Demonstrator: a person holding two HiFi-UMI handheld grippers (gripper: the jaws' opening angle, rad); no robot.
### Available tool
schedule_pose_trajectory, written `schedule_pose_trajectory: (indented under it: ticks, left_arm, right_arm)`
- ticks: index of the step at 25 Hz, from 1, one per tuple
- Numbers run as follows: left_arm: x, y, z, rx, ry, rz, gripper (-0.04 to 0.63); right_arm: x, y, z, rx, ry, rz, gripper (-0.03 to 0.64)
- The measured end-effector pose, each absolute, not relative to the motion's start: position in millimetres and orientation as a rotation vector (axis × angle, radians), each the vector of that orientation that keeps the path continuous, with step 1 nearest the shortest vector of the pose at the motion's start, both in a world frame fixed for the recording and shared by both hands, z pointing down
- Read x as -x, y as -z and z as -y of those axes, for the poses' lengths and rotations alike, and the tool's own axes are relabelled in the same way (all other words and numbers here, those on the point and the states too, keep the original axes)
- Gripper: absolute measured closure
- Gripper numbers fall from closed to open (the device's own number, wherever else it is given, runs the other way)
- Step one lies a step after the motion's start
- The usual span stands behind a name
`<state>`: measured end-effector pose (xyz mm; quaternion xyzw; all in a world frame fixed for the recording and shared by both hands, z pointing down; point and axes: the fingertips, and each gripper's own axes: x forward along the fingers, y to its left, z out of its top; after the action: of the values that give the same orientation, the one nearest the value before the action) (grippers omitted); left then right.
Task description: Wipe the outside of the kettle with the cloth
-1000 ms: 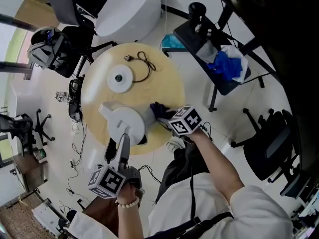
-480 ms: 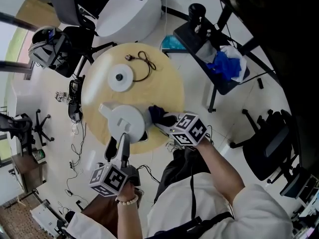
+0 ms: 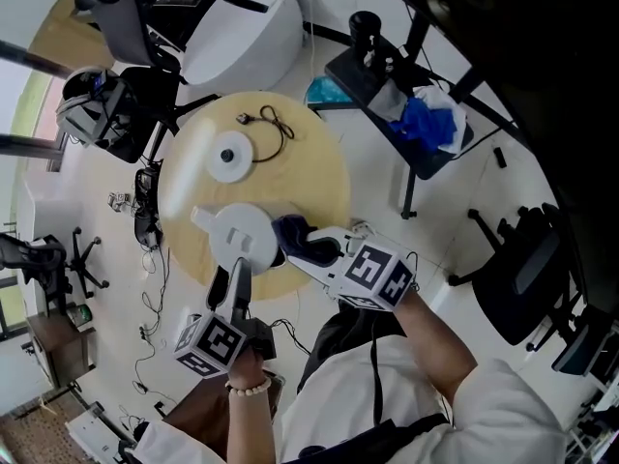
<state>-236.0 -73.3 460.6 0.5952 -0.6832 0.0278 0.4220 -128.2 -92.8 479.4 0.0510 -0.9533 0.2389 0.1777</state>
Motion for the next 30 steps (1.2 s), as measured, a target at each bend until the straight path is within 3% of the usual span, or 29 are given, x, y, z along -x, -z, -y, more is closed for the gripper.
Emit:
schedule_pose_trajectory:
  ticks: [7,20,26,30]
  left_arm:
    - [238,-461,72,-1.464,-0.028,1.745,0.367]
    - [209,-459,54,-1.539,-0.139,1.647,0.367]
    - [219,-458,45,-1.599,-0.157,1.623,0.358]
    - [268,-443,39,-1.715,-0.25,1.784,0.353]
  right_arm:
    - [130,-515,78,-0.157,-0.701,2.637,0.552]
    - [131,-670,87,-0.273,-0.905,2.31,0.552]
    - [127,-627,88,-0.277,-0.905,2.389,0.552]
    - [125,-558,87,-0.252,-0.815,2.515,0.552]
